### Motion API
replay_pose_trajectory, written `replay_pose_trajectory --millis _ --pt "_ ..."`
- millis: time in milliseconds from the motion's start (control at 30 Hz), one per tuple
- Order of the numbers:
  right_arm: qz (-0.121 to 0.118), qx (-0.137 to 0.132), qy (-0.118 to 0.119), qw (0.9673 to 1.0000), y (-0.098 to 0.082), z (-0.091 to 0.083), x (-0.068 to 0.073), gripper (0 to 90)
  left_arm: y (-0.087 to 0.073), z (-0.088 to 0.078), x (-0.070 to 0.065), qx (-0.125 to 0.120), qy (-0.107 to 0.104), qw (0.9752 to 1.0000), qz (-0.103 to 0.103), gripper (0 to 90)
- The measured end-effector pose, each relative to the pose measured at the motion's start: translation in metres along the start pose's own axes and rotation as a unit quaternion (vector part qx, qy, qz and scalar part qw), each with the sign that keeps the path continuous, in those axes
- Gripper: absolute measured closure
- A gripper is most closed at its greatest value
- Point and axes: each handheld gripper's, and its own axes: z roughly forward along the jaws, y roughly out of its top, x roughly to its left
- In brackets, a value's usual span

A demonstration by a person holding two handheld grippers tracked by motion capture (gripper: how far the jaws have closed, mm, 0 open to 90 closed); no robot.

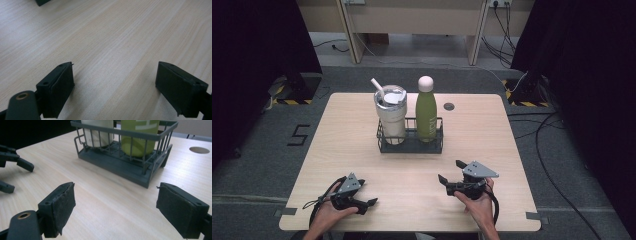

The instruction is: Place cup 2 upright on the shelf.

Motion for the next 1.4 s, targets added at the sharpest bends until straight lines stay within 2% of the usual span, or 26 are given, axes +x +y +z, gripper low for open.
replay_pose_trajectory --millis 1167,1400 --pt "0.020 0.038 -0.014 0.9990 -0.035 -0.027 0.001 15.2 0.000 0.000 0.000 0.000 0.000 1.0000 0.000 14.4" --pt "0.015 0.049 -0.025 0.9984 -0.038 -0.032 -0.001 15.2 0.000 0.000 0.000 0.000 0.000 1.0000 0.000 14.3"
